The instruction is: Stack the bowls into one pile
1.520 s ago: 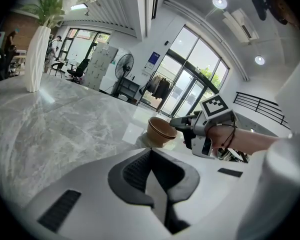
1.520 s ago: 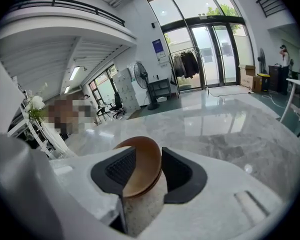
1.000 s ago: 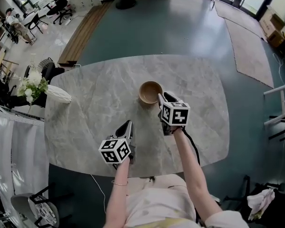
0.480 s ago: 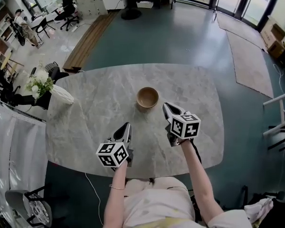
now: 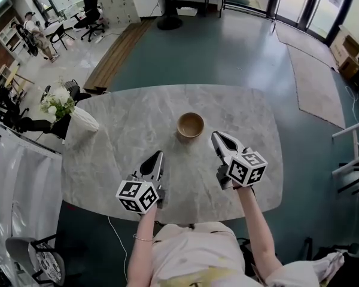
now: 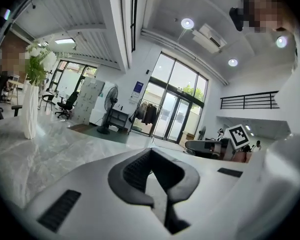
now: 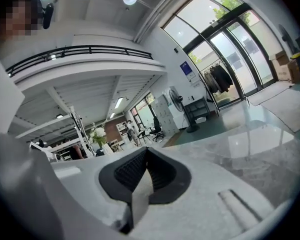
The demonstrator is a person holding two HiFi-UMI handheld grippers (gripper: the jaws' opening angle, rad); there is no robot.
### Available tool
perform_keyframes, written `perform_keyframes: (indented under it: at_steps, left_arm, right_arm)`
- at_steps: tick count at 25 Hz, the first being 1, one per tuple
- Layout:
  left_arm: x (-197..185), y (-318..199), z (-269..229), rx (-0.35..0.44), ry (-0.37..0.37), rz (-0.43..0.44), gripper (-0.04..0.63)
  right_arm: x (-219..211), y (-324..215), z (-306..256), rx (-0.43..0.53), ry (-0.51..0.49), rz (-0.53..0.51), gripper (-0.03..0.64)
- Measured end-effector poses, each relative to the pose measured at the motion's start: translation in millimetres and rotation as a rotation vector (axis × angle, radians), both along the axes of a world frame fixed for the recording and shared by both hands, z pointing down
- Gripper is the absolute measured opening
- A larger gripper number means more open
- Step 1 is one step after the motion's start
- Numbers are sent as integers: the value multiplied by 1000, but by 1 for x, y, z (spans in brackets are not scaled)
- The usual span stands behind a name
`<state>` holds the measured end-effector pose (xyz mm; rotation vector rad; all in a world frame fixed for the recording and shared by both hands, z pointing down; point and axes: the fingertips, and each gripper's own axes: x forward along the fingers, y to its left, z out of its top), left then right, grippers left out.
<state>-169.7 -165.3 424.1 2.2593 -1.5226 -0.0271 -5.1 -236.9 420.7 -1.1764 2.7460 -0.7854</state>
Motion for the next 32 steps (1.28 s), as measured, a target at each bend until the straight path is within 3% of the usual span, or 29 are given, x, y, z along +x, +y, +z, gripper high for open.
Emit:
perform_keyframes:
  at_steps: [6,15,32]
  left_arm:
    - [-9,11,-17,61,-29,-12,0]
    - [-27,19,-50,158,-51,-27,0]
    - [-49,16,-57,169,-113,-89,0]
  right_arm:
    - [2,14,-24,63,-54,3,8]
    - [18,26,-50,139,-58,41,8]
    - [28,26,-59,189,-24,90,6]
